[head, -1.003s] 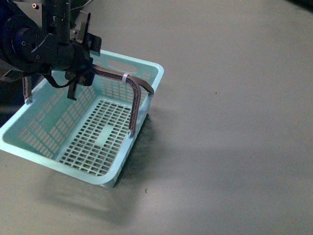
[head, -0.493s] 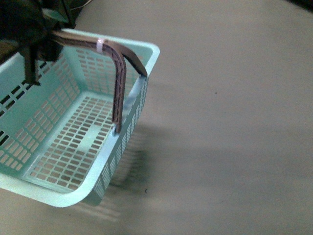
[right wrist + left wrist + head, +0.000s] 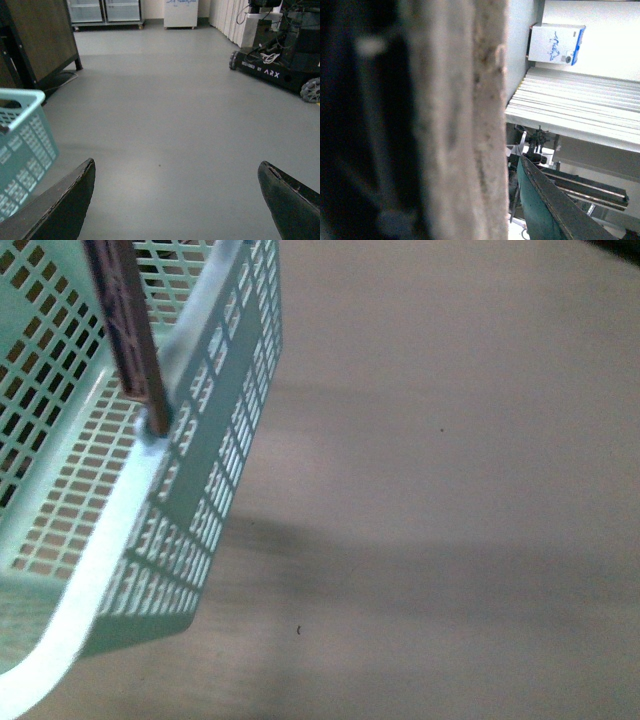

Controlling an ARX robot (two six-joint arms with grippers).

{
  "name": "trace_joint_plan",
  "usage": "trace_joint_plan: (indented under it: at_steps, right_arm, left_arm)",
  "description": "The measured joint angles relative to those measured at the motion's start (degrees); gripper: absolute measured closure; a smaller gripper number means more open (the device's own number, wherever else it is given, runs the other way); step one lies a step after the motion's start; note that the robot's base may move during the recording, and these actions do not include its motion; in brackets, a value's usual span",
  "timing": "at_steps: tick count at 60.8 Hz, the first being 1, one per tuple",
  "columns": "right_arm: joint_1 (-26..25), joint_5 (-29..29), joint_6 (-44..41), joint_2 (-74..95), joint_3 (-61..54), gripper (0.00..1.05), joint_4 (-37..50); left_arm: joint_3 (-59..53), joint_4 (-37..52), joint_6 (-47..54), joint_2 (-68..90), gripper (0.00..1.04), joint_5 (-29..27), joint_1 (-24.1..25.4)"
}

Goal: Pick mango and avocado into basket

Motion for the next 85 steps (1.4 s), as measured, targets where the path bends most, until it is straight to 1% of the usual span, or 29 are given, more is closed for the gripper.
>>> trace_joint_plan:
  at_steps: [6, 11, 22, 85]
  right_arm:
    - [0.0, 0.0, 0.0, 0.0, 0.0, 0.09, 0.0]
    - [0.0, 0.0, 0.0, 0.0, 0.0, 0.09, 0.0]
    - [0.0, 0.0, 0.0, 0.0, 0.0, 0.09, 0.0]
    - [0.0, 0.0, 0.0, 0.0, 0.0, 0.09, 0.0]
  left_arm:
    - [0.0, -3.8, 0.2, -4.7, 0.75, -0.3, 0.1]
    - [0.8, -8.7, 2.8, -7.7, 0.75, -2.0, 0.1]
    - [0.9, -8.8, 4.4, -7.7, 0.75, -2.4, 0.3]
    - [1.0, -9.1, 4.4, -7.6, 0.75, -2.2, 0.3]
